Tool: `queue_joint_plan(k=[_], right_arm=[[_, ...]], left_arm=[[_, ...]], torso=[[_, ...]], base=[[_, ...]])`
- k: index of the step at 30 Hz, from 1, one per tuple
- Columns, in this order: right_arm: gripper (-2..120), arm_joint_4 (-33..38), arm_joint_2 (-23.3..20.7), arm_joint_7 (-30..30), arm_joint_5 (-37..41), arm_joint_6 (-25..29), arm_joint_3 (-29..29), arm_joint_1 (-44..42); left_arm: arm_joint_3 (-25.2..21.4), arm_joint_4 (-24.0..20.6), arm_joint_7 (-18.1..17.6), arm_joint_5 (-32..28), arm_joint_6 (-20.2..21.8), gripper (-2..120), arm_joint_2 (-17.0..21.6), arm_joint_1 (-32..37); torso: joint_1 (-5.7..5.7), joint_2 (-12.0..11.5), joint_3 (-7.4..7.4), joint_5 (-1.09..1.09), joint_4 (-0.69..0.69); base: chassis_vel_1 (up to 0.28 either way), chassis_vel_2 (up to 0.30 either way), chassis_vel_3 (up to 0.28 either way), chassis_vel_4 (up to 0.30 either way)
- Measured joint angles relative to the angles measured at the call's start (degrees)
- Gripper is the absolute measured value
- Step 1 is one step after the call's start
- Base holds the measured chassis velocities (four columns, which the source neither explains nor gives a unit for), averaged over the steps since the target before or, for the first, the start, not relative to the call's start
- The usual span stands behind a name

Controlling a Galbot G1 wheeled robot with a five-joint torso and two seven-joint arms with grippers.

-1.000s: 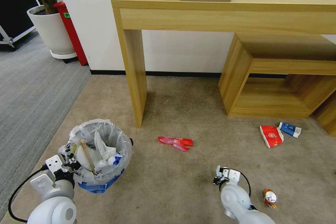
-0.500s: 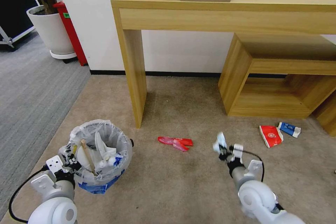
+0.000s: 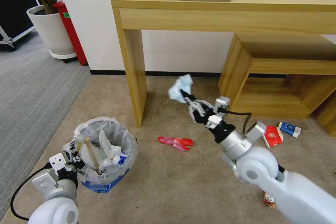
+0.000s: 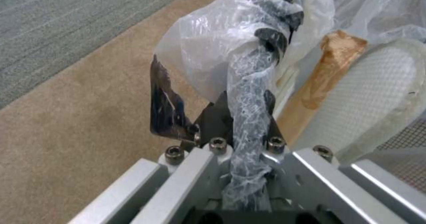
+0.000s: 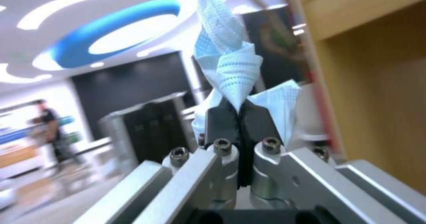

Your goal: Pick up the trash bin and place the garbage on the floor into it.

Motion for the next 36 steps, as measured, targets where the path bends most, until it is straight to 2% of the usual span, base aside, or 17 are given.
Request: queue_joint_plan(k=[1,3,4,8,9,10,11,12,13,16,23,36], right_arm=[[0,0.00,0.00,0.00,0.00,0.00,0.00,0.00],[0,-0.28,-0.50,-0.92,2.31,-0.09,-4.87,4.77],[0,-0.28,-0.50,-0.92,2.31,-0.09,-4.87,4.77],[0,-1.99,-1.02,-1.51,4.38,-1.03,-17.25,13.39],[0,-1.99,-1.02,-1.51,4.38,-1.03,-17.25,13.39],[0,-2.95,-0.78,-0.39,5.27,-1.94,-24.17,17.99],[0,-3.08,-0.69,-0.14,5.40,-2.09,-25.16,18.75],[0,-3.86,0.38,1.82,5.73,-2.77,-31.27,23.72],[0,-3.86,0.38,1.82,5.73,-2.77,-31.27,23.72],[0,-5.76,4.64,7.25,5.71,-4.58,-41.09,30.61],[0,-9.83,9.91,13.71,4.58,-7.41,-48.70,35.03],[0,-16.84,16.67,16.99,2.58,-7.71,-52.39,36.17]], left_arm=[[0.00,0.00,0.00,0.00,0.00,0,0.00,0.00],[0.08,0.00,-0.11,-0.37,0.25,0,0.31,-0.21],[0.08,0.00,-0.11,-0.37,0.25,0,0.31,-0.21],[0.22,0.13,-0.42,-1.21,0.70,0,1.12,-0.61],[0.22,0.13,-0.42,-1.21,0.70,0,1.12,-0.61],[0.45,0.27,-0.54,-1.34,0.83,0,1.28,-0.86],[0.49,0.27,-0.54,-1.34,0.84,0,1.28,-0.89],[0.77,0.33,-0.58,-1.34,0.89,0,1.27,-1.04],[0.77,0.33,-0.58,-1.34,0.89,0,1.27,-1.04],[1.40,0.34,-0.65,-1.17,1.05,0,0.97,-1.40],[2.04,-0.24,-0.71,-0.71,1.22,0,0.42,-1.65],[1.78,-1.56,-0.65,-0.51,1.13,0,-0.02,-0.89]], torso=[[0.00,0.00,0.00,0.00,0.00],[0.00,0.00,0.00,0.01,0.00],[0.00,0.00,0.00,0.01,0.00],[0.01,0.00,0.00,0.01,-0.01],[0.01,0.00,0.00,0.01,-0.01],[0.01,0.00,0.00,0.02,-0.02],[0.01,0.00,0.01,0.03,-0.01],[0.01,0.00,0.00,-0.01,-0.02],[0.01,0.00,0.00,-0.01,-0.02],[0.00,0.00,0.00,0.00,0.00],[0.01,0.00,0.01,0.01,-0.01],[0.00,0.00,0.00,0.01,-0.01]], base=[[0.000,0.000,0.000,0.000],[0.000,0.000,0.000,0.000],[0.000,0.000,0.000,0.000],[0.000,0.000,0.000,0.000],[0.000,0.000,0.000,0.000],[0.000,0.000,0.000,0.000],[0.000,0.000,0.000,0.000],[0.000,0.000,0.000,0.000],[0.000,0.000,0.000,0.000],[0.000,0.000,0.000,0.000],[0.000,0.000,0.000,0.000],[0.000,0.000,0.000,0.000]])
